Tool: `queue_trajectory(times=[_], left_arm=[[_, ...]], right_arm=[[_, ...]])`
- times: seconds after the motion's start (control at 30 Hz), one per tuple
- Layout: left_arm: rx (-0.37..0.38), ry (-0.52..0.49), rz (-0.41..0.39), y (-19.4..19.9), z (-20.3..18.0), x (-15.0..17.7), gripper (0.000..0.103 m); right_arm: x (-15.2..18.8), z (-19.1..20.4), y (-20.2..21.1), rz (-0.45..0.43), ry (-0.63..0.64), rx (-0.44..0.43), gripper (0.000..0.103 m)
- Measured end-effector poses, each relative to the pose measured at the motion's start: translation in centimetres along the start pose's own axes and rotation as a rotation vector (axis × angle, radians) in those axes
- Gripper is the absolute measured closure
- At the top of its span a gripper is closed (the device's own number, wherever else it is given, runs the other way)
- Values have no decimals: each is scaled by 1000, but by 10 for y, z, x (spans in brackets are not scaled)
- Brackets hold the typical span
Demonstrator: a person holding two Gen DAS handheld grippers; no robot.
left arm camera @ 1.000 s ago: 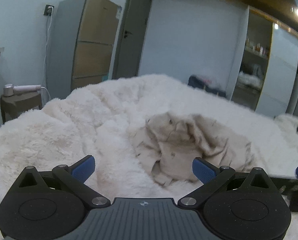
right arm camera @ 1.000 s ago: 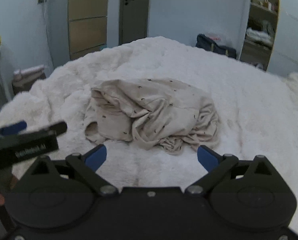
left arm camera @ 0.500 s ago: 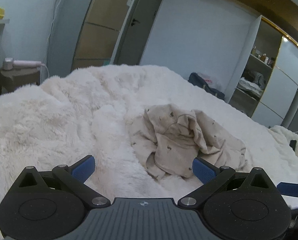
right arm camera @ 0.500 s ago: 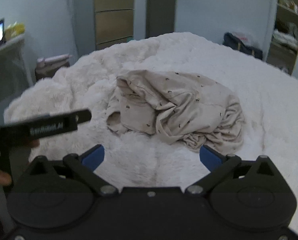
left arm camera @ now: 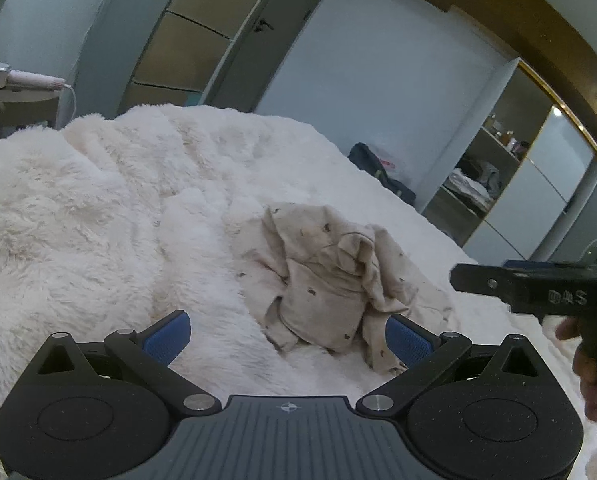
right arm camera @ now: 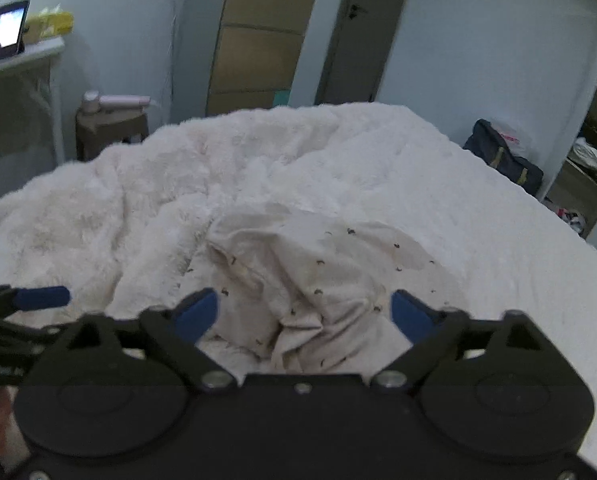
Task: Fold clothes
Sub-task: 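Move both grippers toward the beige dotted garment on the bed, then close the right gripper on the garment's edge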
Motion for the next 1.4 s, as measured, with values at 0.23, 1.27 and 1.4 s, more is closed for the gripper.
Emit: queue_trajectory(times=[0.23, 1.27, 1.4], left_arm=[[-25, 21, -4, 2, 7, -1, 0], [-115, -4, -101, 11, 14, -10, 0], [-115, -40, -94, 10, 8, -9, 0]], right_arm=[[10, 36, -41, 46, 112, -28, 44], [23, 21, -3, 12, -141, -162, 102], [17, -34, 61, -74, -242, -159, 102]])
Point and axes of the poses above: each gripper's, at about its wrist camera, not at the fingertips, and y roughly against the way its jaws point, z to its left, x to its underside, the point moved 7 cm from there along -y, roughly the way its jaws point, and after that the axes turned 15 degrees about x, right-handed, at the moved point
